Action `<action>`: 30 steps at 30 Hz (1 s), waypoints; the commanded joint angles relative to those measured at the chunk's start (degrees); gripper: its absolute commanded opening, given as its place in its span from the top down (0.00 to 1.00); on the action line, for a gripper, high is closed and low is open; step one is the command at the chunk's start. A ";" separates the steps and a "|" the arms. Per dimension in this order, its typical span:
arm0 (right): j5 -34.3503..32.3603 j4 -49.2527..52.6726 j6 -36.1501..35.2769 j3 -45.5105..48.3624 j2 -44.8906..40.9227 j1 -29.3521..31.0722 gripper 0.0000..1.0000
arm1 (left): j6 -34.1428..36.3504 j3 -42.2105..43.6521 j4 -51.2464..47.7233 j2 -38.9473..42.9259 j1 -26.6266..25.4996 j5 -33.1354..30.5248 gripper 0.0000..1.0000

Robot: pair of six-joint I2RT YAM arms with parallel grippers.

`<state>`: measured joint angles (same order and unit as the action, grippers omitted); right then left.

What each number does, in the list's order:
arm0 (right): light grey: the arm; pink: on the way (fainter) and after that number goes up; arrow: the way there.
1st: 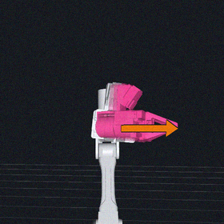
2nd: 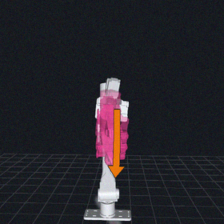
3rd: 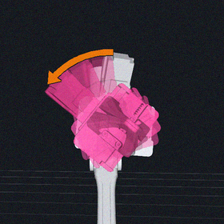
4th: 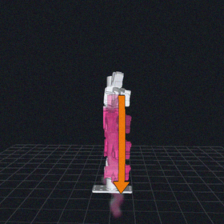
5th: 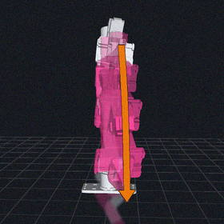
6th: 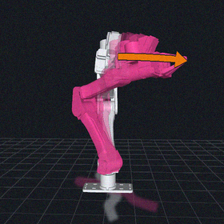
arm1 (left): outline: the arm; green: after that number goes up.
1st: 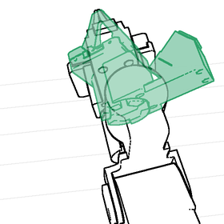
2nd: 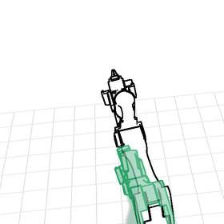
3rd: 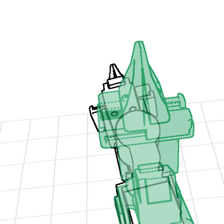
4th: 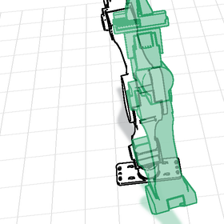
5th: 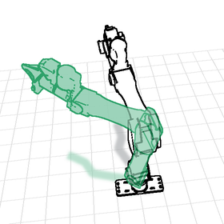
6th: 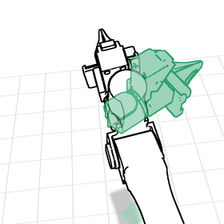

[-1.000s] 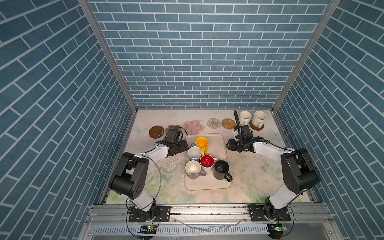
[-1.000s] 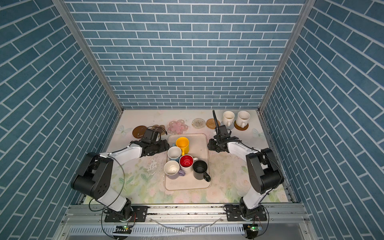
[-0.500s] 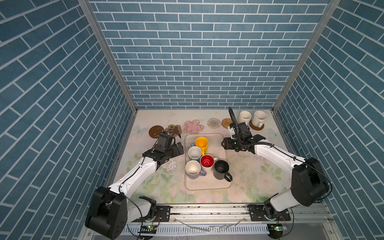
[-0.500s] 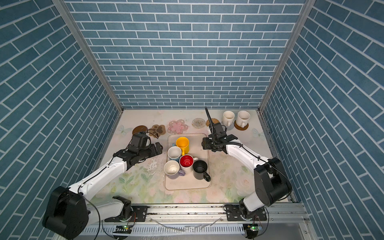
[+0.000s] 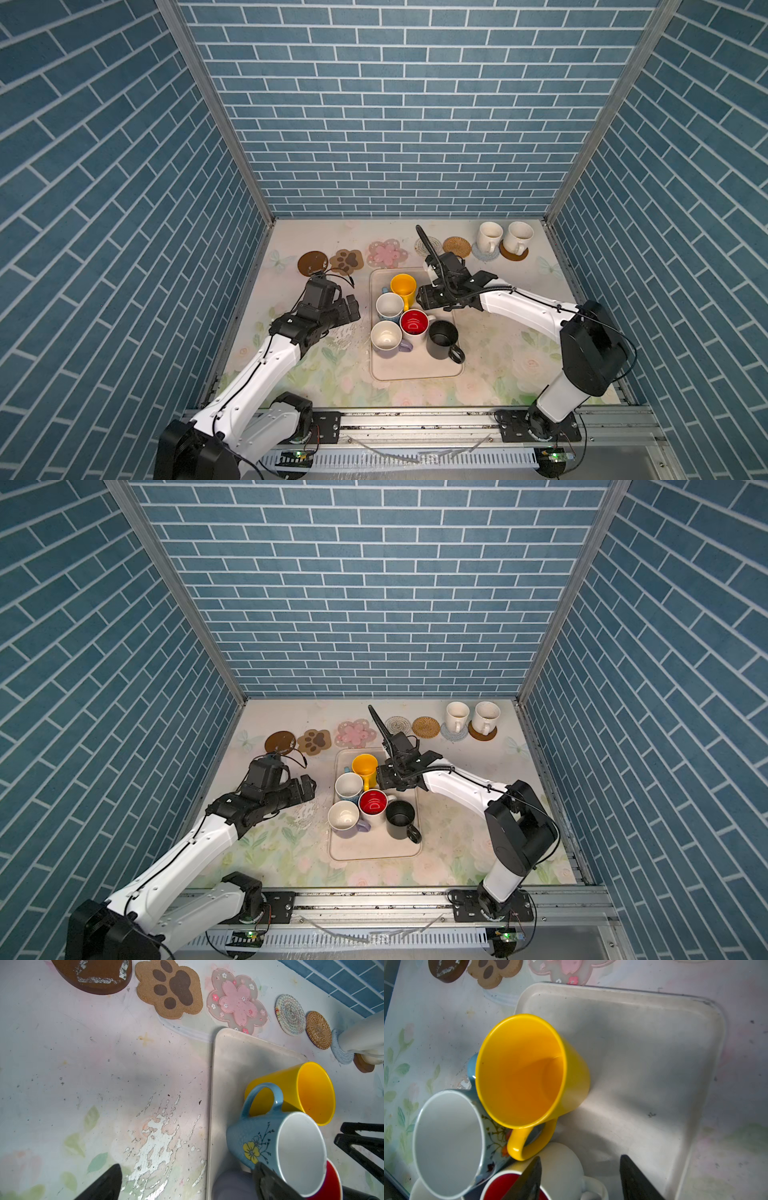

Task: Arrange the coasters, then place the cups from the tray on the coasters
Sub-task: 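Move right gripper over the yellow mug's handle and lower onto it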

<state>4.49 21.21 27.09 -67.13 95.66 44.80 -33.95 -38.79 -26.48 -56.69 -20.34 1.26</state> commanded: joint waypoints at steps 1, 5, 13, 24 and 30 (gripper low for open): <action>-1.05 -1.09 2.26 -3.35 1.04 1.55 0.39 | 1.17 0.56 -2.32 0.45 -0.09 -0.82 0.01; -0.83 -1.35 2.53 -4.46 2.61 2.45 0.39 | 1.41 0.50 -2.52 0.78 -0.14 -0.66 0.01; -0.65 -1.05 2.70 -6.41 5.99 3.36 0.39 | 1.52 1.09 -2.52 1.40 -0.10 -0.47 0.01; -5.18 0.82 1.33 -6.35 6.27 3.50 0.46 | 1.57 1.70 -2.00 1.49 -0.14 -0.38 0.01; -8.54 3.26 -0.65 -6.86 5.42 3.46 0.60 | 1.35 1.69 -1.30 1.05 -0.14 -0.29 0.01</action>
<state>-0.43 21.69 27.40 -71.50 102.13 48.10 -33.15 -37.89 -27.88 -55.83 -20.34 1.23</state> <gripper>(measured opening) 0.408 0.994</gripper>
